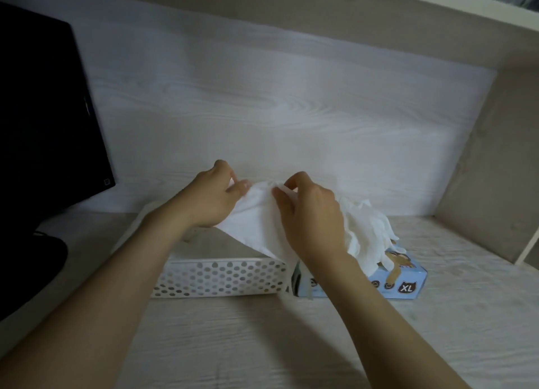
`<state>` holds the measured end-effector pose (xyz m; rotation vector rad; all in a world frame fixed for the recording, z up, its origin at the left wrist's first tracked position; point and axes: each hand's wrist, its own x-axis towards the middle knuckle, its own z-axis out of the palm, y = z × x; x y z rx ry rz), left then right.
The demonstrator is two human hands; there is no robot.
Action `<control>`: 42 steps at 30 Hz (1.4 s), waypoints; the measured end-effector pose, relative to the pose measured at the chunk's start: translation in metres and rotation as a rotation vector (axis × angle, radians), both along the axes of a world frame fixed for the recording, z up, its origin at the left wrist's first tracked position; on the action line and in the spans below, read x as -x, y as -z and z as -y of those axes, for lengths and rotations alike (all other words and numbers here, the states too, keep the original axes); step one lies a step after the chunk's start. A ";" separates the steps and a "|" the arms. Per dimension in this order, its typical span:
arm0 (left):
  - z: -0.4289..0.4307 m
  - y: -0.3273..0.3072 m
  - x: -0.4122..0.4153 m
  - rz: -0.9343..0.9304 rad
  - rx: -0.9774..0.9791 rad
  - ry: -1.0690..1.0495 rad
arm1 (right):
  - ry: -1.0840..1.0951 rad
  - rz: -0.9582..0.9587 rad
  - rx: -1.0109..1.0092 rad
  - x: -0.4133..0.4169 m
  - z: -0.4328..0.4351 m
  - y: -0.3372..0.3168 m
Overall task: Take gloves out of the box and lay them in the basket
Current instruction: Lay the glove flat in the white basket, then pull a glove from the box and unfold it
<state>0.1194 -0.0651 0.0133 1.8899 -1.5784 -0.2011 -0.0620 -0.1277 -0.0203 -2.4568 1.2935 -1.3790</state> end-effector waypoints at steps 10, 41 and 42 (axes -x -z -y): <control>-0.007 0.007 -0.047 0.004 -0.118 0.105 | 0.012 -0.435 -0.152 -0.050 0.026 -0.008; 0.012 0.049 -0.073 0.542 -0.739 -0.240 | -0.289 -0.764 -0.233 -0.092 0.057 0.009; 0.012 0.049 -0.073 0.552 -0.743 -0.238 | -0.271 -0.748 -0.231 -0.090 0.056 0.009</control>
